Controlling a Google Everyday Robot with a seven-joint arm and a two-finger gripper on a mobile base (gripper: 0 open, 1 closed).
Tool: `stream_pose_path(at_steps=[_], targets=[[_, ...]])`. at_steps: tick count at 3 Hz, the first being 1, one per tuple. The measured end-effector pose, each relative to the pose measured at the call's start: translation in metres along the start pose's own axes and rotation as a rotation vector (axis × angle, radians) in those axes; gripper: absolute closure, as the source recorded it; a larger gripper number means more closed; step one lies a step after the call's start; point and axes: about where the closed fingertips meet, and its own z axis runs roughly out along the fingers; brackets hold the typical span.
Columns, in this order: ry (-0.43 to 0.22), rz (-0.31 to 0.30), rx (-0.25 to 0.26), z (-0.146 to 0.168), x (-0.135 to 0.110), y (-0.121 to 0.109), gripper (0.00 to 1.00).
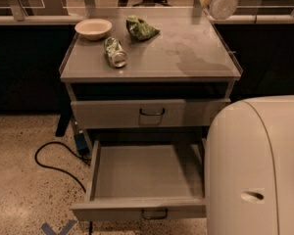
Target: Place blue plastic bottle into middle drawer
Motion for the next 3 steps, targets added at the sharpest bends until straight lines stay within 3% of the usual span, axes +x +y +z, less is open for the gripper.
stream_pose_path(at_steps=[2,3], targets=[[0.015,0.011,0.002,0.007,0.006,-0.006,1.00],[0.096,0.012,-0.015,-0.022,0.042,-0.002,1.00]])
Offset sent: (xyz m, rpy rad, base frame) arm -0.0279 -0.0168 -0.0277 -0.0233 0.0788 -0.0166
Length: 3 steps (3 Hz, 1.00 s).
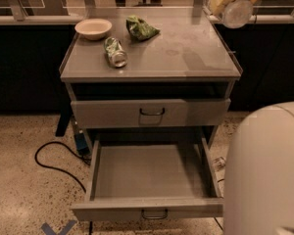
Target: Place blue plastic bottle into middle drawer
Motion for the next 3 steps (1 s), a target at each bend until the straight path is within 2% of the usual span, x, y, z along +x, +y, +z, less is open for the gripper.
stream_pose_path(at_steps=[1,2,3], targets=[[0.034,0.043,0.019,-0.055,0.051,0.004,1.00],[-0.010,0.037,0.023,-0.080,0.060,0.016,1.00],[-0.032,0.036,0.024,-0.078,0.053,0.016,1.00]])
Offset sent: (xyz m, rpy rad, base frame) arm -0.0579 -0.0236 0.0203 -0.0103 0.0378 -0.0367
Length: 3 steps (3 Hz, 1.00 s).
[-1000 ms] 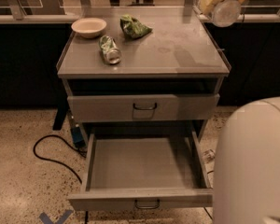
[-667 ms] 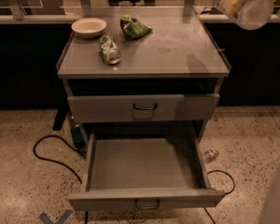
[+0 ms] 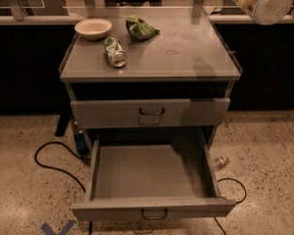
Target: Place blue plastic bottle into middle drawer
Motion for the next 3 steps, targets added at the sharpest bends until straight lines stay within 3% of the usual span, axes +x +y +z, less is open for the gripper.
stream_pose_path(at_steps=[1,3], targets=[[0.032,-0.045,-0.020,-0.009,0.024,0.011,1.00],[0.091,-0.140,-0.035,-0.056,0.141,0.040,1.00]])
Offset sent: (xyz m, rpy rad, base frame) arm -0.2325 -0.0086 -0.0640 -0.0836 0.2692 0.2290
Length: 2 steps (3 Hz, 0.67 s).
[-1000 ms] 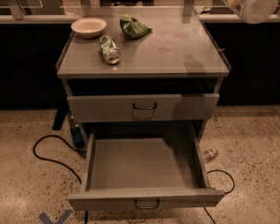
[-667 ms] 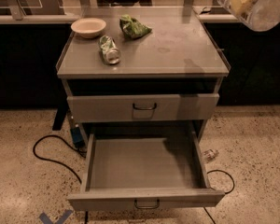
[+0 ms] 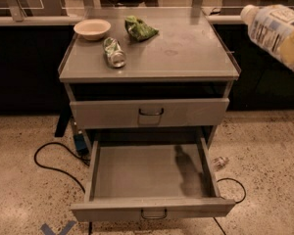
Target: Place blue plastic bottle into middle drawer
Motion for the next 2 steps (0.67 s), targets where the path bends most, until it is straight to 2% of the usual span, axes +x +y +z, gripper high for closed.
stream_pose_path(at_steps=[1,2], targets=[[0.056,0.027,-0.010,0.0230,0.0243,-0.0027,1.00],[0.042,0.026,-0.005,0.0216,0.0214,-0.0029,1.00]])
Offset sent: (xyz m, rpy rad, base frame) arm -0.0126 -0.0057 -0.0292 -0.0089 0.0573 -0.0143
